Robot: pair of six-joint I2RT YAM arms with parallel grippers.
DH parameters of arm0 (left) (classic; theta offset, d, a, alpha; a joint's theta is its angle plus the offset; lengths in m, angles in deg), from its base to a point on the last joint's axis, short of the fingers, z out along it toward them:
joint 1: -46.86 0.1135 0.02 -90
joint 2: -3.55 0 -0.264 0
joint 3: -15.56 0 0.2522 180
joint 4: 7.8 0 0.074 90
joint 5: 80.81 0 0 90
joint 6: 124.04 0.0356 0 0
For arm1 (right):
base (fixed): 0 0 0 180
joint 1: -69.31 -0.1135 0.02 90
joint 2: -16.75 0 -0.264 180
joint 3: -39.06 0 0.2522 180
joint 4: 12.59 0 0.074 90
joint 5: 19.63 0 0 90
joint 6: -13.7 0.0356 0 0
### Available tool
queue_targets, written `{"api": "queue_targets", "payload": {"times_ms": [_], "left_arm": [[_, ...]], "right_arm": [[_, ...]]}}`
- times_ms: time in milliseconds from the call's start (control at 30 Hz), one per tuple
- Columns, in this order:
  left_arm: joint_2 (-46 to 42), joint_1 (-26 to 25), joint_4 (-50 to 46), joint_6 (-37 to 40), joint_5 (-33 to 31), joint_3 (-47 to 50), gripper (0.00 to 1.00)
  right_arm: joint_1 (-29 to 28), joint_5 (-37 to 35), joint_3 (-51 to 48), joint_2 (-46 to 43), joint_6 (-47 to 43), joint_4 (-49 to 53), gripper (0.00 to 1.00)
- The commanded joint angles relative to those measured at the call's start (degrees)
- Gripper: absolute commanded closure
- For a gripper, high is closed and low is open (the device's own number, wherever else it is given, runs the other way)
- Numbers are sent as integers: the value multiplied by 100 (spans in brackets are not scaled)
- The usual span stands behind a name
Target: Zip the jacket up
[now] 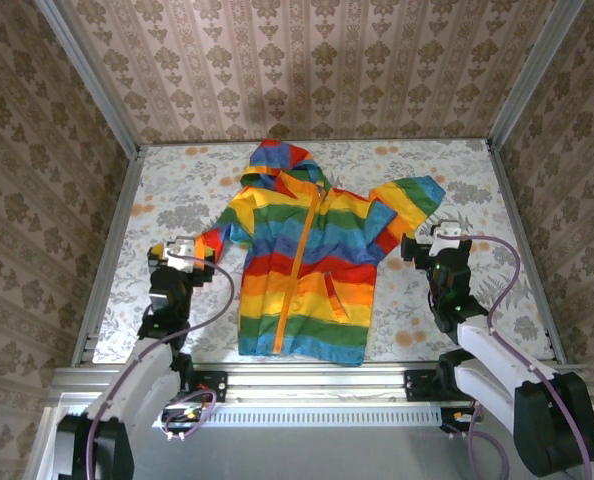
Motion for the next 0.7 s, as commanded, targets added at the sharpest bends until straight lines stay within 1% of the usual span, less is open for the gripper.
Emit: {"api": "queue_targets", "payload": {"times_ms": [0,100,200,400,567,667], "left_arm": [[631,89,924,-237,-87,22,0],[1326,251,1570,-274,39,38,0],[1830,414,1637,-322,166,-215,0],[2805,750,2250,-389,557,-570,0],[3499,792,2501,-345,781,-958,0],[4066,797,2893,-336,855,-1074,0]], "right_arm": [[134,-62,-87,242,-32,-877,0],[241,195,-100,546,7,-1123,0],[273,416,-13,944,7,-1300,0],[299,455,196,1877,-60,-1816,0],[308,622,584,2248,-297,-1582,0],[317,750,677,2495,-466,-1704,0]]}}
